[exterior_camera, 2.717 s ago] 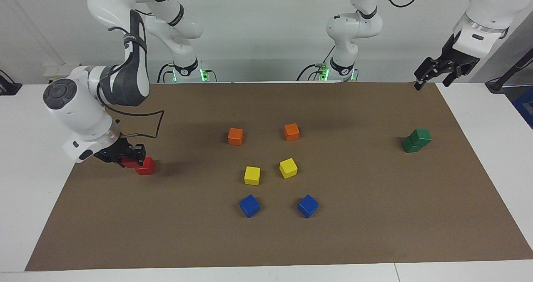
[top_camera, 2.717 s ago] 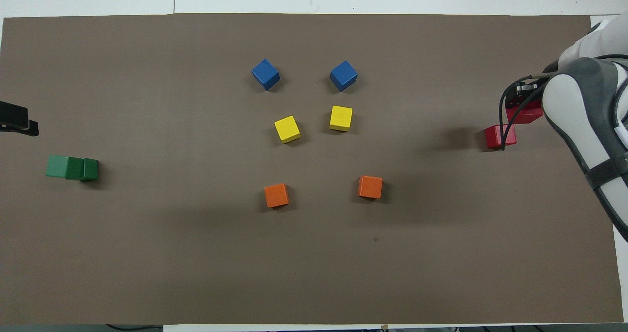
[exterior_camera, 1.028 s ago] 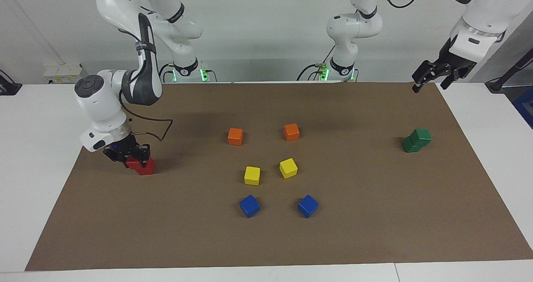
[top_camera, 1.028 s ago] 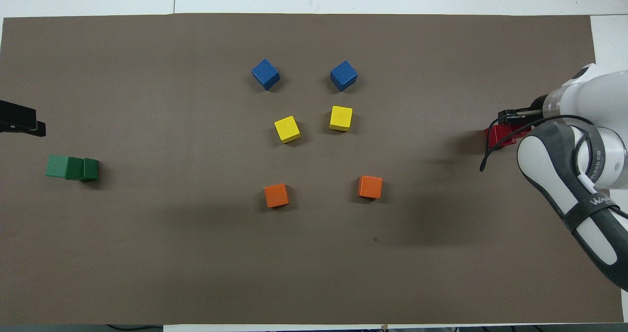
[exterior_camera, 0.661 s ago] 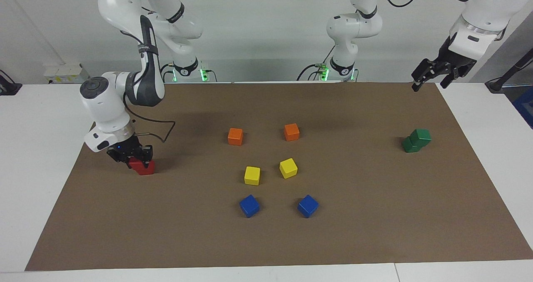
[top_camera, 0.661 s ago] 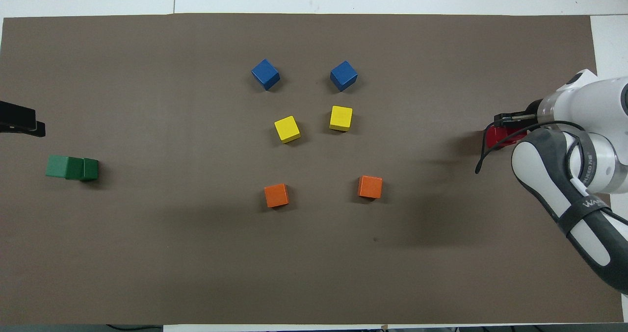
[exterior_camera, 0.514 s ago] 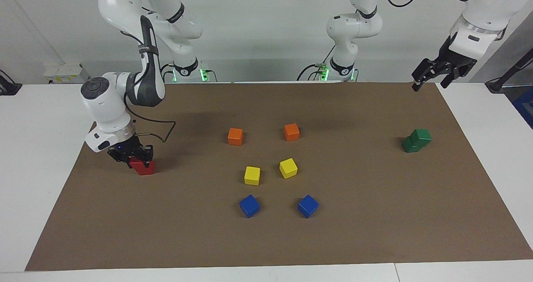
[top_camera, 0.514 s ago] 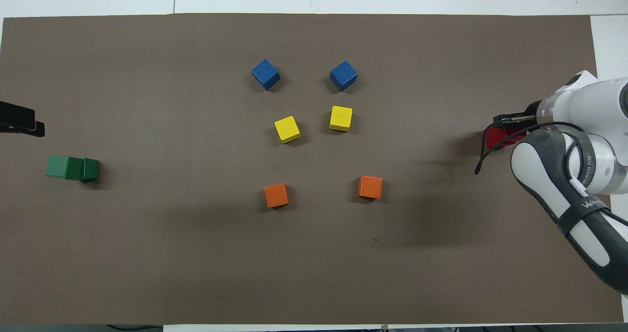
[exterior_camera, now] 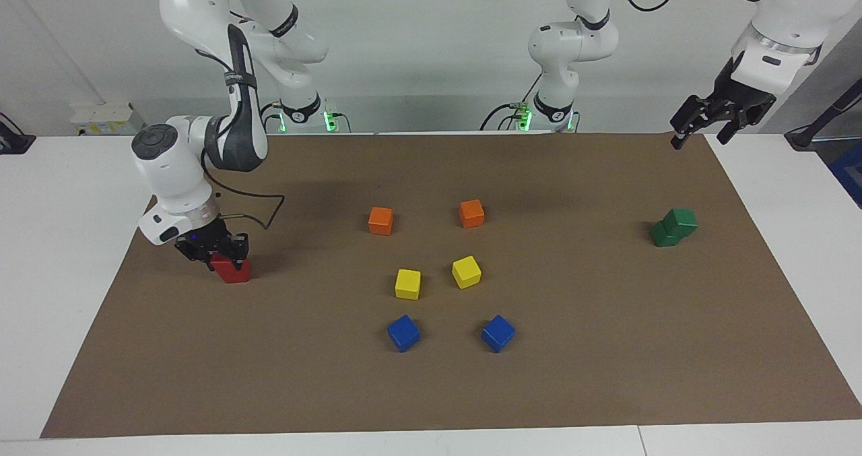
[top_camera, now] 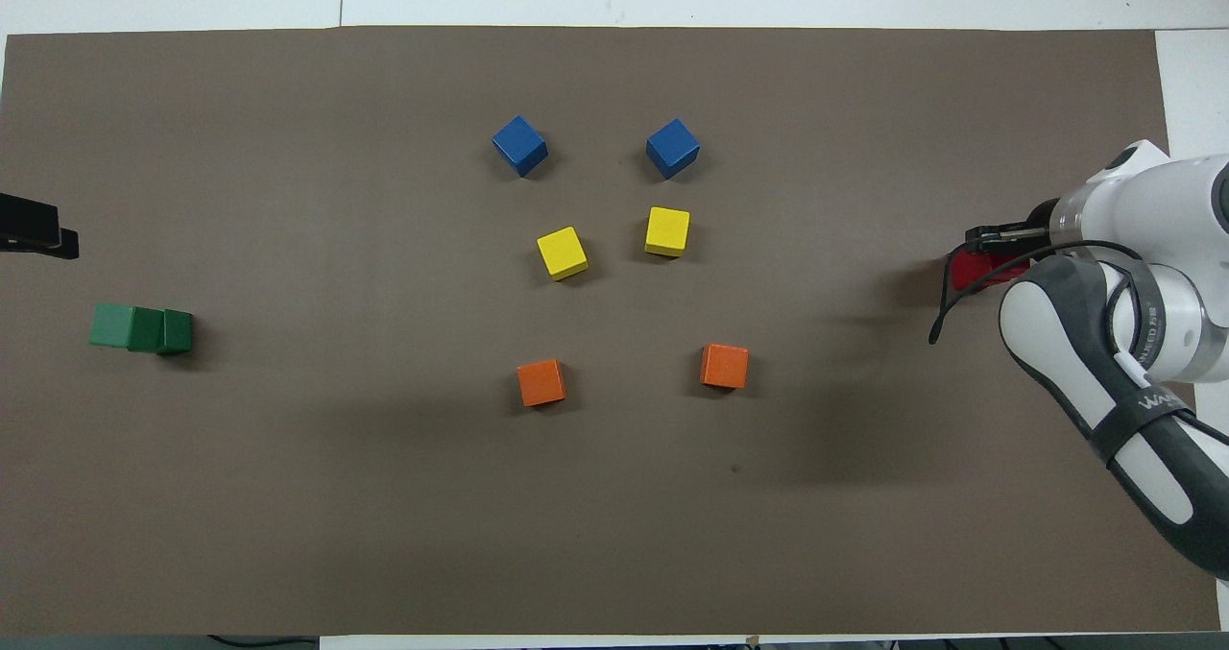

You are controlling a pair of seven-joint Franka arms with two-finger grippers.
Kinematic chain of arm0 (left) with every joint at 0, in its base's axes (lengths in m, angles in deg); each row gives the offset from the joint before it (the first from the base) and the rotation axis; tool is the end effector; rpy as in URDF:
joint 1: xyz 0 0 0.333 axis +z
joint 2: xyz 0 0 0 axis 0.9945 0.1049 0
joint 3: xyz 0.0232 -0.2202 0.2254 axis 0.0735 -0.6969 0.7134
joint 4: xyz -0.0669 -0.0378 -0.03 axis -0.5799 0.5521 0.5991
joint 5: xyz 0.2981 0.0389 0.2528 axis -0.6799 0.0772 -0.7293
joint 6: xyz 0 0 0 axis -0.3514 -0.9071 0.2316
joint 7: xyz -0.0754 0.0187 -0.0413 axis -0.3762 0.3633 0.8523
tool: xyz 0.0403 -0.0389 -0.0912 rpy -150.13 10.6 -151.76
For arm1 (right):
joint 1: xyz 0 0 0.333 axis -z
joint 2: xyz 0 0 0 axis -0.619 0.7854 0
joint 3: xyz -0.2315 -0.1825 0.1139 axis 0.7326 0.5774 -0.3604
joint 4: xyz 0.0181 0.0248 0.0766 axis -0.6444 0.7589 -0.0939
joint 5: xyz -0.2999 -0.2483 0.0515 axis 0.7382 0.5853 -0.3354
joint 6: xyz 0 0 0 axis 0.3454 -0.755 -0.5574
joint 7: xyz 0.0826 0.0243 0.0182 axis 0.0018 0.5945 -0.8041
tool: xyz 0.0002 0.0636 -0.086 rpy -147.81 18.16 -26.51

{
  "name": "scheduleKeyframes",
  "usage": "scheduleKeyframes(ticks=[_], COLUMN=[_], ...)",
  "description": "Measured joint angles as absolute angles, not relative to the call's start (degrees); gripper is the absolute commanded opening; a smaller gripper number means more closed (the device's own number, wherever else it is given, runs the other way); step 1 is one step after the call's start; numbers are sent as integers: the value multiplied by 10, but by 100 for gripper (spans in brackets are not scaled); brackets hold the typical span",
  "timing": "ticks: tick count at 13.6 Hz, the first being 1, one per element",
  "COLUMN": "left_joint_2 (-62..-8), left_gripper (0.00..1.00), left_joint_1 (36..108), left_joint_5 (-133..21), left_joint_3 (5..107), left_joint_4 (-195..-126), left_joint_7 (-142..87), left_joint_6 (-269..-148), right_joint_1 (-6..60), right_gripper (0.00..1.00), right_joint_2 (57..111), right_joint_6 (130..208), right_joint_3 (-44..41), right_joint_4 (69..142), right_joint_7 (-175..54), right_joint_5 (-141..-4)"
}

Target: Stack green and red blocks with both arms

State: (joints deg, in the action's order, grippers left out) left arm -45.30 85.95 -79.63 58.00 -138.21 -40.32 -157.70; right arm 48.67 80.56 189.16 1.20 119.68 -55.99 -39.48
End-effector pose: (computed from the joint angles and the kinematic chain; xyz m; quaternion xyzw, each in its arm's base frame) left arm 0.5459 0.0091 0.6544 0.9993 0.0345 0.0123 0.0111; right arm 0.5906 -0.0622 0.3491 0.9978 -0.0021 0.0655 0.0136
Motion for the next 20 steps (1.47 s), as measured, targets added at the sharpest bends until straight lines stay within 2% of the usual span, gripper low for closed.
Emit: scheduleKeyframes(ticks=[1,2,9,11,15,20], left_joint_2=[-453,-453,-453,-453,-454,-454], left_gripper=[100,100,100,100,100,100], left_joint_1=[859,859,858,858,860,860], left_joint_5=[-796,-796,-796,-796,-796,-796], left_joint_3=[580,579,576,576,578,578], left_joint_4=[-1383,-1383,-1385,-1385,-1386,-1386], left_joint_7=[-404,-404,-405,-406,-406,-407], left_joint_6=[-1577,-1577,-1577,-1577,-1577,-1577], right_joint_1=[487,487,487,487,471,467], right_gripper=[95,100,100,100,100,100], right_joint_2=[806,806,806,805,776,692], right_joint_6=[1892,1894,1902,1879,1668,1508], right_joint_3=[12,12,12,12,11,7], right_joint_4=[1197,1197,1198,1184,1067,992], right_joint_7=[-560,-560,-563,-563,-563,-565], right_joint_5=[-395,-395,-394,-394,-393,-394])
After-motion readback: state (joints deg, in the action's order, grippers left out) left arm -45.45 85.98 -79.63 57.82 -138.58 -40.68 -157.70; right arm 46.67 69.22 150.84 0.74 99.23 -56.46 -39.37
